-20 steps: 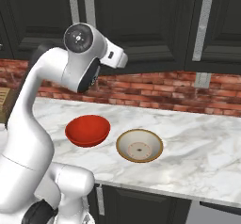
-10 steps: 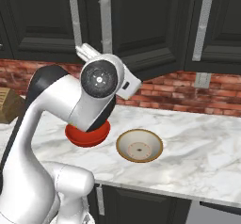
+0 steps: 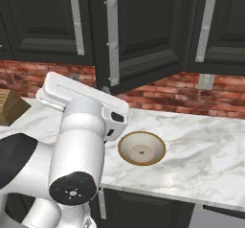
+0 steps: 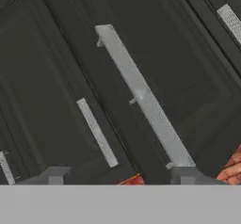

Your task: Open the cabinet. Pick the bowls from the counter and place them in the cabinet. Then close the cabinet.

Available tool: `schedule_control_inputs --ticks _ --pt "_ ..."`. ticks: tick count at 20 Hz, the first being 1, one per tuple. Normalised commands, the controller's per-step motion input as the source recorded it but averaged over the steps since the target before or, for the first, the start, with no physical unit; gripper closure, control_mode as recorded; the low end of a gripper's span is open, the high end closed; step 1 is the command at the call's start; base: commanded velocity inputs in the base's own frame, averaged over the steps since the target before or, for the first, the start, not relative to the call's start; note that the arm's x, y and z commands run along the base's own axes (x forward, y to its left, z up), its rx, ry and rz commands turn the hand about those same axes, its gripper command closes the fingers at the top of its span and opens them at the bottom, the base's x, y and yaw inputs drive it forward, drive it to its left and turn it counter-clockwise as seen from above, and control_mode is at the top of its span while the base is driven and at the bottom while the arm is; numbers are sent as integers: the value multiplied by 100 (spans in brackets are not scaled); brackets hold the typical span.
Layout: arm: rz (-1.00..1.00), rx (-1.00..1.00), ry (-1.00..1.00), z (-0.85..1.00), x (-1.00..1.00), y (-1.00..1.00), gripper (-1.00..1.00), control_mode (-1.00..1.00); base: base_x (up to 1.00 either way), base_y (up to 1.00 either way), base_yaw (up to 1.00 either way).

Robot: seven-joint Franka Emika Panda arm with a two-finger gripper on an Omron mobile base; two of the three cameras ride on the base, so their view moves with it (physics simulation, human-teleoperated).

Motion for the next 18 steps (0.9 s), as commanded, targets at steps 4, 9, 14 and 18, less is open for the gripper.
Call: schedule_control_inputs --ticks 4,9,14,18 --pt "0 -28 -33 6 -74 100 -100 -100 0 0 0" --pt "3 -13 -16 2 -64 99 -100 -100 0 0 0" --pt "5 -15 -21 1 -70 99 -100 -100 0 0 0" --pt "-11 -16 1 0 52 78 -100 -100 0 0 0"
